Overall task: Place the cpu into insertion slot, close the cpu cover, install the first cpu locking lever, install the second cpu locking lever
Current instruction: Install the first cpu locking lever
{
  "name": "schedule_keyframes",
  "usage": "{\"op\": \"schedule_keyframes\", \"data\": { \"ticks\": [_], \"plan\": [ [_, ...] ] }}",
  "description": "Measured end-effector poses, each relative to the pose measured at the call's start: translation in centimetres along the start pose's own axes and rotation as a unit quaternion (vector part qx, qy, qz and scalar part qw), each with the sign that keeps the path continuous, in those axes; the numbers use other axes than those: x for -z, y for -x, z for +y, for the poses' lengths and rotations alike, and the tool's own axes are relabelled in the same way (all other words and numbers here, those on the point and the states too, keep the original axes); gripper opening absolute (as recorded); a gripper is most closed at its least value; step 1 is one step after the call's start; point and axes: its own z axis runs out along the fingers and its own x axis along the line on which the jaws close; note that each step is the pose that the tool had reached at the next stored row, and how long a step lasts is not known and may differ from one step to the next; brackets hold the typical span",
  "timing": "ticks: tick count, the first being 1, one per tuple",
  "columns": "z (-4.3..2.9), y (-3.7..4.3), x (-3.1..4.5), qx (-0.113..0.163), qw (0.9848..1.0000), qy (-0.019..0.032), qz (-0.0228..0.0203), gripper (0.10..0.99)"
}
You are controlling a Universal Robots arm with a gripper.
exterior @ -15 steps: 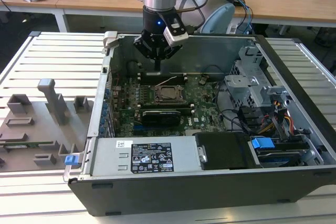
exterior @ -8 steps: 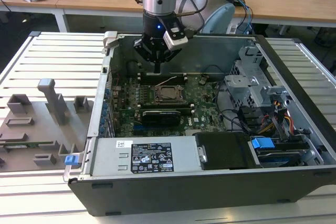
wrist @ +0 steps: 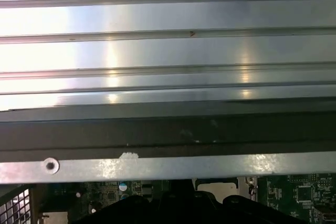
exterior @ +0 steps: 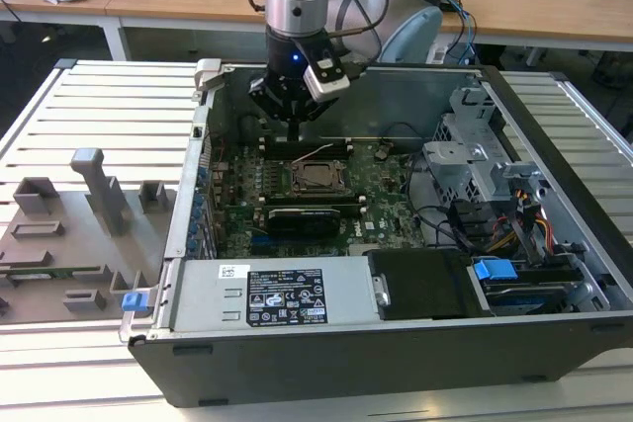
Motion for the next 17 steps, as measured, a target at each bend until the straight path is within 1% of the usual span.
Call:
{"op": "schedule_keyframes", "data": {
  "ticks": [1, 2, 3, 4, 6, 12, 17],
  "plan": [
    [-0.17, 0.01, -0.03, 0.000, 1.0000, 0.0050, 0.0002, 0.106],
    [-0.48, 0.02, -0.10, 0.000, 0.9999, 0.0130, 0.0004, 0.106],
    [-0.65, 0.02, -0.15, 0.000, 0.9999, 0.0171, 0.0005, 0.106],
    [-0.77, 0.03, -0.21, 0.000, 0.9998, 0.0197, 0.0007, 0.106],
    [-0.79, 0.06, -0.61, 0.000, 0.9998, 0.0202, 0.0007, 0.106],
    [-0.77, 0.62, -0.81, 0.000, 0.9998, 0.0195, 0.0007, 0.106],
    [-0.77, 0.71, -1.44, 0.001, 0.9998, 0.0194, 0.0007, 0.106]
  ]
}}
